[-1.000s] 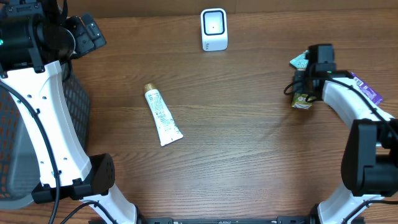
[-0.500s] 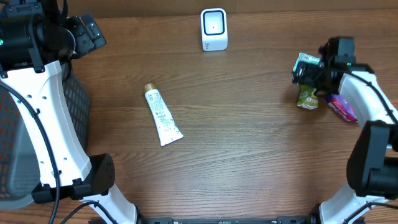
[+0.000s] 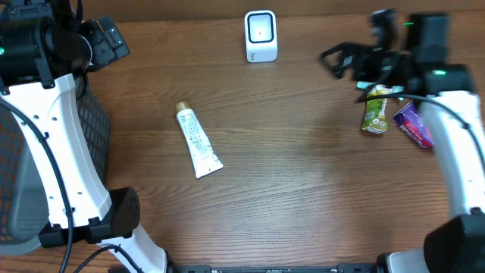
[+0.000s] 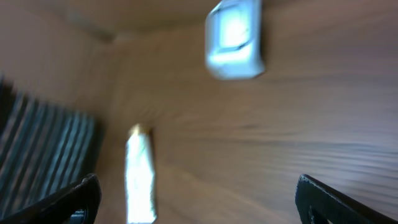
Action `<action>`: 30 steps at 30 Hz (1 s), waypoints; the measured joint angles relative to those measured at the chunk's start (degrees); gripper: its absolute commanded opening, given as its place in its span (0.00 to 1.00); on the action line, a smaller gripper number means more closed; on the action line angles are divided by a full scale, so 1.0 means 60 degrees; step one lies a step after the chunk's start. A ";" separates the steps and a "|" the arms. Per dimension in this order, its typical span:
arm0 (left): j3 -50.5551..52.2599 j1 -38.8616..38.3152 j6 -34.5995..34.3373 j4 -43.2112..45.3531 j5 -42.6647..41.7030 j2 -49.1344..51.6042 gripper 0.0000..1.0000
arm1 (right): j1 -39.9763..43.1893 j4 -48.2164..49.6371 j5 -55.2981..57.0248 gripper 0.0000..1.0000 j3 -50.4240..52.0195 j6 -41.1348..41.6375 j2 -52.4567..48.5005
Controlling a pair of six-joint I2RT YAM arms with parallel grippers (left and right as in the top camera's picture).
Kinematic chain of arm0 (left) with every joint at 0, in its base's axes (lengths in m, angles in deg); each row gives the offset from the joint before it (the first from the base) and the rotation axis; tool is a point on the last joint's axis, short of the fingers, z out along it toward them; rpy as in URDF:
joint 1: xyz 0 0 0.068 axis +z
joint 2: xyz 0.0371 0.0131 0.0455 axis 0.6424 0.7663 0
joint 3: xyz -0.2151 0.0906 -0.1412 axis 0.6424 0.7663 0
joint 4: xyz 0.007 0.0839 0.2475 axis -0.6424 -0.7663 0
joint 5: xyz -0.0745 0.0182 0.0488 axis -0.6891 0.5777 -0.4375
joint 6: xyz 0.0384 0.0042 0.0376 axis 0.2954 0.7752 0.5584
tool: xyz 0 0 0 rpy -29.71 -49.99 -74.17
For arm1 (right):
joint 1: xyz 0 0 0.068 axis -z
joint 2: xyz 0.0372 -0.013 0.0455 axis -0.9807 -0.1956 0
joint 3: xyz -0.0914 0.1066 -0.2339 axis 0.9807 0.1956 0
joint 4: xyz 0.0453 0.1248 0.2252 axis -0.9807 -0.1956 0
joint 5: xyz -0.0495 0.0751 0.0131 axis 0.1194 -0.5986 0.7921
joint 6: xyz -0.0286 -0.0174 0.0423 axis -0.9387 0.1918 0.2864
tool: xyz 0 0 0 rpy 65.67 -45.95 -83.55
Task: Scan the item barcode
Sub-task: 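Carry the green tea pack right and release it near the mint pack, then move the right gripper to the white tube and grasp it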
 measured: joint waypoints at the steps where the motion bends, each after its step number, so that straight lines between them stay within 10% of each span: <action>1: 0.0000 0.0000 0.0000 0.0000 -0.0004 0.0000 1.00 | -0.0477 0.0077 -0.0007 0.99 0.0025 -0.0004 -0.0189; 12: 0.0000 0.0000 0.0000 0.0000 0.0000 0.0000 0.99 | -0.4619 0.1231 0.0328 0.95 -0.0266 -0.0368 -0.2962; 30: 0.0000 0.0000 0.0000 0.0000 -0.0004 0.0000 0.99 | -0.6827 0.2637 0.2251 0.95 -0.1202 -0.0747 -0.5552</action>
